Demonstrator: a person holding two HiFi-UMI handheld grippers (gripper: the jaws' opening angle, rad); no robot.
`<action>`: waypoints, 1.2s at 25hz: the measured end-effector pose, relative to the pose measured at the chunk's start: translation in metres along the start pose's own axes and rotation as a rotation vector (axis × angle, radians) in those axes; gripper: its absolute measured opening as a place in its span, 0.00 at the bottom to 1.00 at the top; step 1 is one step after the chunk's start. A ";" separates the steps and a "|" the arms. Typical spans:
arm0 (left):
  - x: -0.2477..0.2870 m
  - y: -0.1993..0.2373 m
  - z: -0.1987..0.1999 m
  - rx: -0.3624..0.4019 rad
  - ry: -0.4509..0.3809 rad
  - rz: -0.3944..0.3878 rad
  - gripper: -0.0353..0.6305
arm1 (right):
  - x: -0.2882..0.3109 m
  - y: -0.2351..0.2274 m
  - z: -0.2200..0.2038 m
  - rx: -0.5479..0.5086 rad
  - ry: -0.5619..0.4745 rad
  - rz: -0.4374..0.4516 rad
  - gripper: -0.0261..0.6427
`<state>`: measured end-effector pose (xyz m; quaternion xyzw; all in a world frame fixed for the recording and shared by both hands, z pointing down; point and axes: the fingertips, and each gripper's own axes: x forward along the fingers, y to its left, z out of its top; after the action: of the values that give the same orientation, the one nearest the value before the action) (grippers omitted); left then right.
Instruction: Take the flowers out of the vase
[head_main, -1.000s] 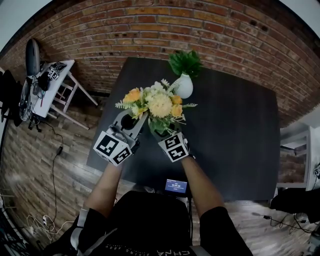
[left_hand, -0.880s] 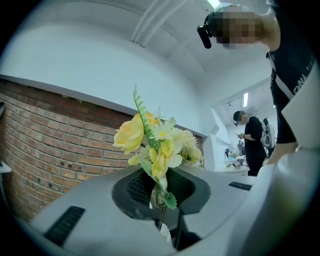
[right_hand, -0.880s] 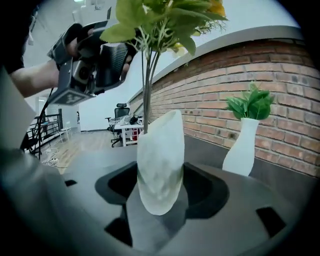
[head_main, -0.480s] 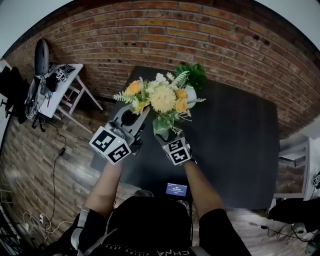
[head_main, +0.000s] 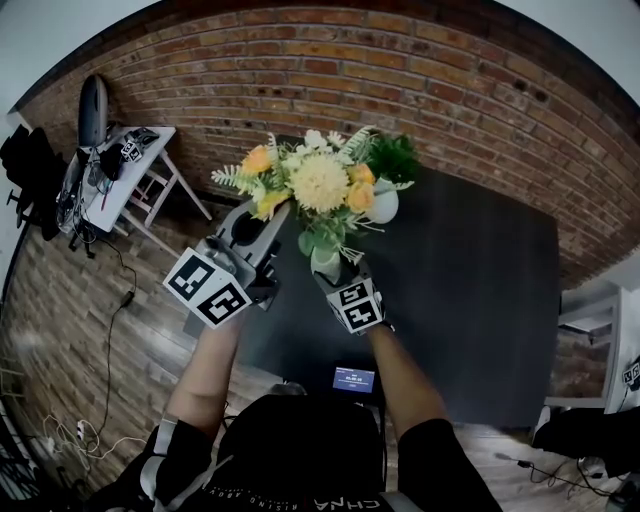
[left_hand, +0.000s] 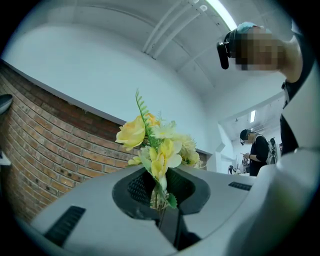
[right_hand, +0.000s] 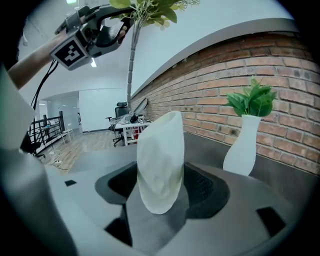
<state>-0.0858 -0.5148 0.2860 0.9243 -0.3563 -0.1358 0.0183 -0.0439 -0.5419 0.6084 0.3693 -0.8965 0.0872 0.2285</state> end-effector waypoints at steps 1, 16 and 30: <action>-0.001 0.001 0.001 0.005 0.001 0.002 0.12 | 0.000 0.000 0.001 0.001 -0.001 0.003 0.47; -0.050 0.028 -0.026 -0.030 -0.011 0.010 0.12 | -0.007 -0.003 0.006 0.036 0.001 0.035 0.47; -0.069 0.068 -0.092 -0.130 0.027 0.054 0.12 | -0.073 -0.023 0.040 0.056 -0.120 0.033 0.47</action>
<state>-0.1546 -0.5256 0.3996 0.9128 -0.3714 -0.1458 0.0868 0.0038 -0.5257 0.5387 0.3654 -0.9118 0.0934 0.1626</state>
